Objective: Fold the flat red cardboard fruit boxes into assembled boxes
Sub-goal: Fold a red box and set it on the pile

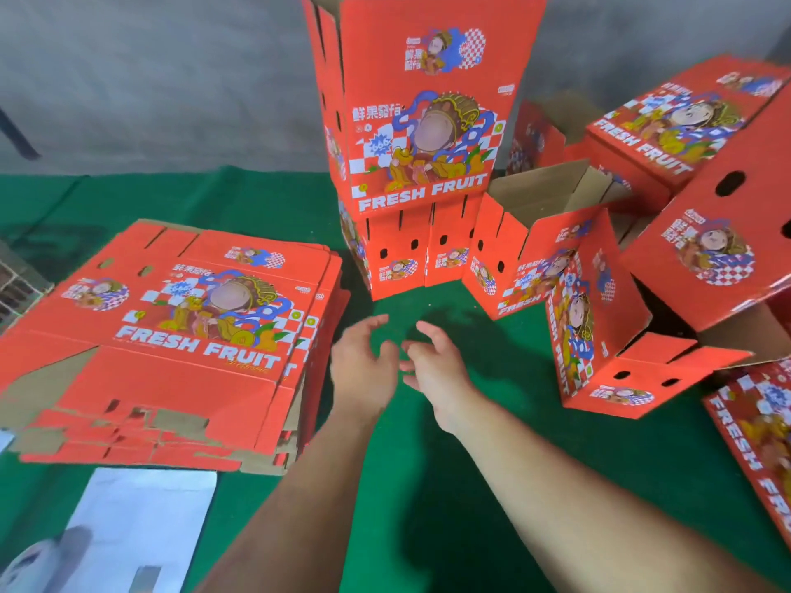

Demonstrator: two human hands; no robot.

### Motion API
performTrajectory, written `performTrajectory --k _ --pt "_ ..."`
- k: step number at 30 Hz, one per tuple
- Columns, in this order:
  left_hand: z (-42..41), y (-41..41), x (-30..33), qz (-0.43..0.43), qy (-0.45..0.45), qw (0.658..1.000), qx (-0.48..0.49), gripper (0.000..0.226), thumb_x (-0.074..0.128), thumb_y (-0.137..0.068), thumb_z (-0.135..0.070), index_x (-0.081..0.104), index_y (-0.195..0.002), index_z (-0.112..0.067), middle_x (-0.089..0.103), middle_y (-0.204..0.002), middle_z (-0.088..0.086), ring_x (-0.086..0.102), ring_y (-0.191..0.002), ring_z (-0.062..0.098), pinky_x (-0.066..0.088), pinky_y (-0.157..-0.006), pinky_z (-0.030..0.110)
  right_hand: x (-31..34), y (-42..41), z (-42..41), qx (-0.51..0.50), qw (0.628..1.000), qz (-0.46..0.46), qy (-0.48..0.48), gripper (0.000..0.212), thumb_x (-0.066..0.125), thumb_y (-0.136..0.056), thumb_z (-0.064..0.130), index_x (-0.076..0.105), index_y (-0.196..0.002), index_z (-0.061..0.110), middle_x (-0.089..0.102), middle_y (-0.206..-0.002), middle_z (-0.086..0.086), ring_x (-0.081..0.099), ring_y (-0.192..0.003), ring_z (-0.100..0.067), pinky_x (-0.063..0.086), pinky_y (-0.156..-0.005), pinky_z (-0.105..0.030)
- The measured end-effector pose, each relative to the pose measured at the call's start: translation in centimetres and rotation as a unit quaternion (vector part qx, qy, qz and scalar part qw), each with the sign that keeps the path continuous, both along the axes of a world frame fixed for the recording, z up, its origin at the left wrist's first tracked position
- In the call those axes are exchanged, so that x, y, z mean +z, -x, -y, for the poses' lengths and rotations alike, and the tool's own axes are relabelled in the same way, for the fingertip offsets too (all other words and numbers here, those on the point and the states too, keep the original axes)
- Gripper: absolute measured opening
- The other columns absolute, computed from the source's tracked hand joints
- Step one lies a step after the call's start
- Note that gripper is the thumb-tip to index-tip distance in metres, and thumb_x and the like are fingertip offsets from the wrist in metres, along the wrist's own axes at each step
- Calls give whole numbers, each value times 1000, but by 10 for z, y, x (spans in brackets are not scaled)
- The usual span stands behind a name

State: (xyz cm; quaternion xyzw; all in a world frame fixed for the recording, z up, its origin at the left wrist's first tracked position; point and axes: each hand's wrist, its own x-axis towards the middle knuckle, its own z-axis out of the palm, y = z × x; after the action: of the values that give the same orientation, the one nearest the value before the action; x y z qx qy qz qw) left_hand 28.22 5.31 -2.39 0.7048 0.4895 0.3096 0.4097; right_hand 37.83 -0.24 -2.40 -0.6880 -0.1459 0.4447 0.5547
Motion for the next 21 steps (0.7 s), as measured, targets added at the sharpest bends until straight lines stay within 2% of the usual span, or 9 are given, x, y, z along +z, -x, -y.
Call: performTrajectory --k 2,5,6,8,10,12,16,19,21 --pt "-22 40 -5 -155 -60 982 84 52 52 -91 -33 62 -140 -23 54 -152 9 46 -142 32 29 -120 44 0 16 -3 10 1000 -23 4 49 51 -102 12 48 -148 28 66 -116 -3 71 -104 -26 57 -98 -42" --pt "-39 99 -27 -346 21 933 95 62 42 -101 -55 29 -159 -39 11 -174 4 5 -160 31 -6 -126 51 -3 41 -4 30 998 -47 17 49 53 -103 13 46 -149 28 62 -132 -7 70 -111 -28 58 -96 -37" --pt "-37 112 -39 -383 3 921 68 60 35 -103 -58 23 -160 -42 7 -174 0 4 -159 31 -5 -126 51 -5 48 -4 36 998 -53 22 48 53 -104 13 46 -149 27 61 -134 -8 70 -111 -28 58 -96 -37" --pt "-29 127 -55 -423 -80 902 14 53 36 -105 -51 23 -156 -46 22 -169 -4 25 -150 33 15 -124 49 -9 62 -3 43 997 -58 40 47 53 -103 13 47 -148 27 62 -132 -8 70 -112 -28 58 -96 -37" --pt "-19 129 -56 -447 -151 881 -27 58 47 -102 -38 24 -155 -48 41 -154 -7 42 -132 30 30 -112 43 -14 73 0 49 995 -61 57 47 53 -103 16 47 -148 27 63 -128 -6 69 -113 -27 57 -94 -35" --pt "-6 128 -55 -464 -204 860 -53 64 52 -94 -30 34 -153 -44 51 -143 -8 46 -124 28 32 -105 41 -21 81 4 53 994 -62 71 49 55 -103 20 46 -150 27 63 -126 -5 67 -114 -27 56 -94 -33" --pt "32 128 -41 -452 -222 855 -125 56 48 -95 -27 45 -151 -33 50 -147 -10 49 -122 28 40 -97 40 -28 89 11 27 992 -103 70 47 63 -101 31 47 -145 24 67 -126 -5 68 -104 -23 55 -92 -35" --pt "75 127 -24 -375 -250 873 -188 44 62 -85 -25 68 -128 -32 62 -134 -10 60 -115 25 49 -94 40 -27 88 22 -31 988 -145 39 26 65 -101 21 59 -126 16 77 -100 -6 72 -72 -19 56 -63 -31" --pt "96 124 -25 -267 -236 900 -250 41 61 -86 -25 68 -125 -33 66 -131 -10 61 -117 21 51 -100 40 -28 79 38 -82 986 -137 45 22 60 -102 7 61 -124 10 76 -96 -12 69 -65 -23 51 -53 -29"
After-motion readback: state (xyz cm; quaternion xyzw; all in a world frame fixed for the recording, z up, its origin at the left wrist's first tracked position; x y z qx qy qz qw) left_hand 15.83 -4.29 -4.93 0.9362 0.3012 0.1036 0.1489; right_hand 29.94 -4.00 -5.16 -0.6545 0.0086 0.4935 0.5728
